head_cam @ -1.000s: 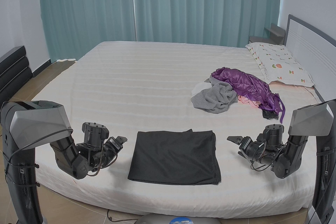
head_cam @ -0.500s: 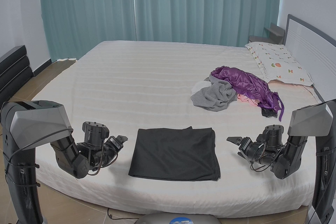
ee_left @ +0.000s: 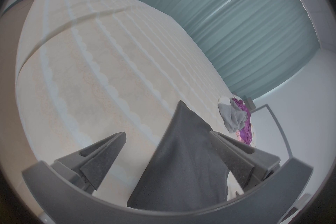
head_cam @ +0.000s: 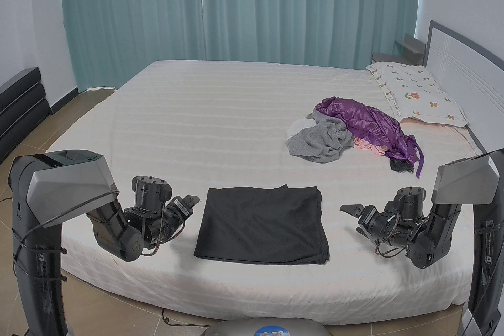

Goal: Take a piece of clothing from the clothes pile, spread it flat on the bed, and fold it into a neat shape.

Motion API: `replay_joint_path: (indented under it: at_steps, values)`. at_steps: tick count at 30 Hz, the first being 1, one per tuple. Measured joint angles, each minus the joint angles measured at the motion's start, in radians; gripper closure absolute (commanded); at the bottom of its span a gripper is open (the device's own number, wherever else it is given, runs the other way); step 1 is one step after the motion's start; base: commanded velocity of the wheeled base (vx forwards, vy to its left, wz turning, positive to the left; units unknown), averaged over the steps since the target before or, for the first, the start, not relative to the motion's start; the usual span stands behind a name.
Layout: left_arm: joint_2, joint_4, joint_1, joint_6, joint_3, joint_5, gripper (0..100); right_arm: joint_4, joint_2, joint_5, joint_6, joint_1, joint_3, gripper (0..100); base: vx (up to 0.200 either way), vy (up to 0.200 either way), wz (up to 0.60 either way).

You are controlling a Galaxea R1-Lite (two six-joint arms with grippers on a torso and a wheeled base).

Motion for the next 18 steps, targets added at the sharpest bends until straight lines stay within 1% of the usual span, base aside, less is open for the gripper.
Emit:
replay_joint_path:
  at_steps: [2,7,10,12,15,18]
  values:
    - [0.013,0.000,-0.002,0.056,-0.012,0.000,0,0.000,0.000,0.000,0.000,0.000,0.000,0,0.000,0.000,0.00]
    - [0.065,-0.001,-0.009,0.236,-0.063,0.002,0,0.000,0.002,-0.001,0.000,0.001,0.000,0,0.000,0.000,0.00]
    - [0.107,0.000,-0.020,0.313,-0.102,0.001,0,-0.001,0.003,-0.002,-0.001,0.002,0.000,0,0.000,0.000,0.00]
    - [0.131,0.004,-0.027,0.340,-0.128,-0.001,0,-0.001,0.003,-0.003,-0.001,0.003,0.000,0,0.000,0.000,0.00]
    - [0.160,0.011,-0.037,0.347,-0.167,-0.006,0,-0.001,0.003,-0.003,-0.001,0.004,0.001,0,0.000,0.000,0.00]
    - [0.179,0.032,-0.047,0.349,-0.199,-0.033,0,-0.001,0.004,-0.003,-0.001,0.004,0.001,0,0.000,0.000,0.00]
